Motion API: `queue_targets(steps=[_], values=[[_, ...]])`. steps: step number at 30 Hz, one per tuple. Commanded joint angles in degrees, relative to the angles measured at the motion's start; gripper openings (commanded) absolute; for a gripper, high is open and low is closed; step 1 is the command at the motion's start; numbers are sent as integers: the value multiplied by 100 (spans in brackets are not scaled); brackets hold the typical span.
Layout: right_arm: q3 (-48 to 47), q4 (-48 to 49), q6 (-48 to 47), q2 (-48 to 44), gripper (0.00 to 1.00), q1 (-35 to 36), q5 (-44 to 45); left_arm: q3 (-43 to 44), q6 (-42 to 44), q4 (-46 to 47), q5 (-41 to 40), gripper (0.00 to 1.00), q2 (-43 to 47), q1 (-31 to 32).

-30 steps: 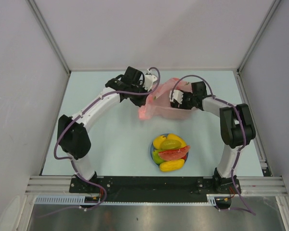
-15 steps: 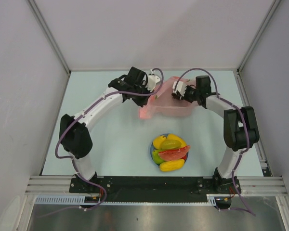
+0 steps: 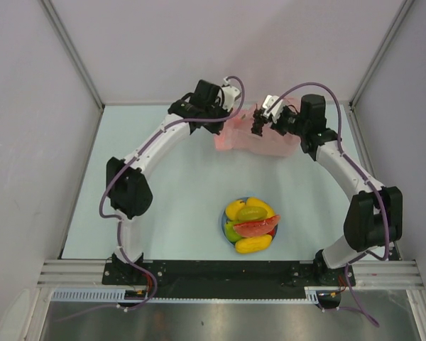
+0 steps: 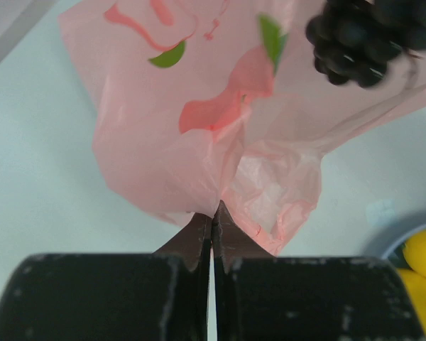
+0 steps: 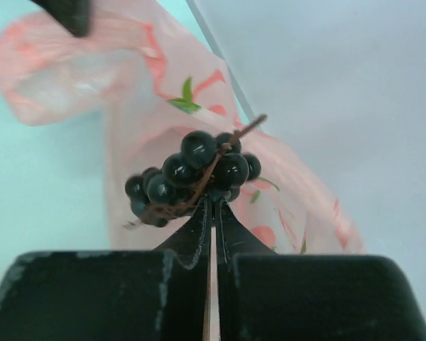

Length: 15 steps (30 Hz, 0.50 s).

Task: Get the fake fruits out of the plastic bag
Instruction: Move the plastic bag to the center of the board.

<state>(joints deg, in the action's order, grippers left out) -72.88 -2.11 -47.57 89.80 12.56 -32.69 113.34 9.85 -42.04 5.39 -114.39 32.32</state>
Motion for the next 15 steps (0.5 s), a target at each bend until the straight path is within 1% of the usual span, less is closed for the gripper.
queue_targets(steps=[1, 6, 10, 15], values=[[-200, 61, 476, -646, 0, 71, -80, 513, -220, 231, -520, 0, -355, -339], [-209, 27, 863, -1034, 0, 194, 25, 531, -88, 293, -898, 0, -418, -656], [-200, -131, 1048, -1280, 0, 300, 69, 260, 61, 363, -1337, 0, -295, -893], [-200, -693, 1198, -1579, 0, 335, -18, -93, 211, 495, -1857, 0, 109, -1279]])
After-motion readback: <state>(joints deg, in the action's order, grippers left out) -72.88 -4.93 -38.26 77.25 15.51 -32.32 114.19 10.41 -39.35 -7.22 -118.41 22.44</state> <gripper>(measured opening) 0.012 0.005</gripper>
